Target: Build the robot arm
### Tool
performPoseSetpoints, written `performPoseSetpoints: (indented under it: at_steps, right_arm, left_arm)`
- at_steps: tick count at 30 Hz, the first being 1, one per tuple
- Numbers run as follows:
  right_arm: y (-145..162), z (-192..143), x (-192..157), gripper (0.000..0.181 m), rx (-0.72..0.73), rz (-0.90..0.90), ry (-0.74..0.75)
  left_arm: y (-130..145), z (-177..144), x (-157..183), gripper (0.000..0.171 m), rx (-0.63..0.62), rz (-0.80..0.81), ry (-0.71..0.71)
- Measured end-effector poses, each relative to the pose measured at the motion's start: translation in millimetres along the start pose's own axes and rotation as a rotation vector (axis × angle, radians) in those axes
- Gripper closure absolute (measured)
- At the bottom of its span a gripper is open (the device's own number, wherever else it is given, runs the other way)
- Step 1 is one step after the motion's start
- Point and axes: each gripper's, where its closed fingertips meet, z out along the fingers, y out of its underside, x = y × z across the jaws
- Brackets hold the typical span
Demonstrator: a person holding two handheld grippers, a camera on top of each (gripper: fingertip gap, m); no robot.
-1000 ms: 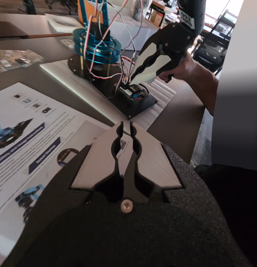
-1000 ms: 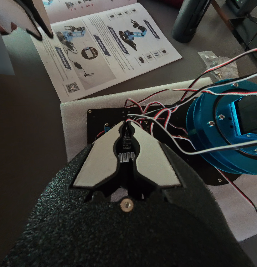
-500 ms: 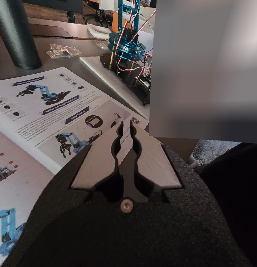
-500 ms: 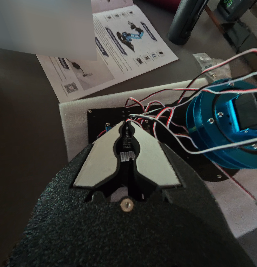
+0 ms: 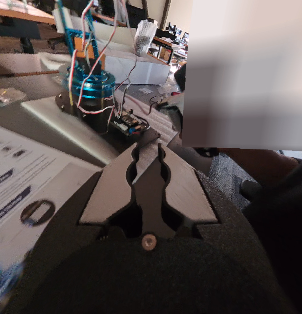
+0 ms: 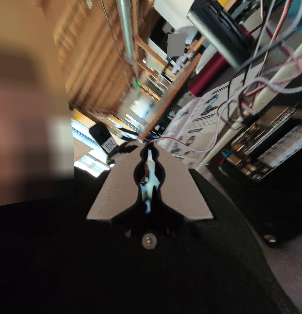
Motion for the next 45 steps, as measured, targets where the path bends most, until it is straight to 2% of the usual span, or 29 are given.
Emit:
performPoseSetpoints:
  at_steps: [3, 6, 10, 13, 15, 17, 20, 22, 25, 28, 31, 35, 43, 45]
  right_arm:
    - [13, 7, 4, 0.18, 0.022, 0.167, -0.045]
    - [21, 13, 5, 0.18, 0.005, 0.156, -0.027]
    - [24, 15, -2, 0.181, -0.042, 0.076, -0.014]
    - [24, 15, -4, 0.18, -0.055, 0.056, -0.008]
    - [23, 13, -4, 0.18, -0.06, 0.04, -0.014]
    - [25, 11, -2, 0.18, -0.092, -0.019, -0.004]
    - [22, -5, 3, 0.165, -0.204, -0.214, 0.045]
    - [13, -21, -3, 0.151, -0.299, -0.465, 0.044]
    - [1, -24, -8, 0.158, -0.446, -0.961, 0.027]
    - [4, -10, 4, 0.161, -0.639, -1.156, -0.082]
    - [9, 1, 13, 0.164, -0.766, -1.108, -0.208]
    - [14, 10, 16, 0.171, -0.821, -1.059, -0.304]
    - [16, 15, 17, 0.175, -0.827, -0.975, -0.32]
    - [15, 14, 23, 0.175, -0.851, -0.965, -0.271]
  left_arm:
    - [-3, 35, 11, 0.149, -0.01, 0.141, -0.027]
    - [3, 59, 13, 0.148, -0.054, 0.247, -0.076]
    - [0, 69, 14, 0.152, -0.022, 0.163, -0.06]
    - [-2, 72, 13, 0.166, -0.013, 0.262, -0.098]
    - [-2, 74, 14, 0.166, -0.014, 0.332, -0.114]
    - [1, 76, 14, 0.166, -0.029, 0.327, -0.092]
    - [4, 76, 10, 0.166, -0.041, 0.287, -0.054]
    - [5, 77, 11, 0.166, -0.054, 0.226, 0.02]
    - [9, 80, 14, 0.167, -0.088, 0.103, 0.151]
    - [7, 81, 13, 0.166, -0.102, 0.018, 0.25]
    - [3, 82, 9, 0.166, -0.104, -0.015, 0.294]
    - [1, 84, 4, 0.166, -0.105, -0.014, 0.296]
    - [4, 86, 2, 0.166, -0.114, -0.011, 0.288]
    - [7, 87, -4, 0.165, -0.133, -0.009, 0.242]
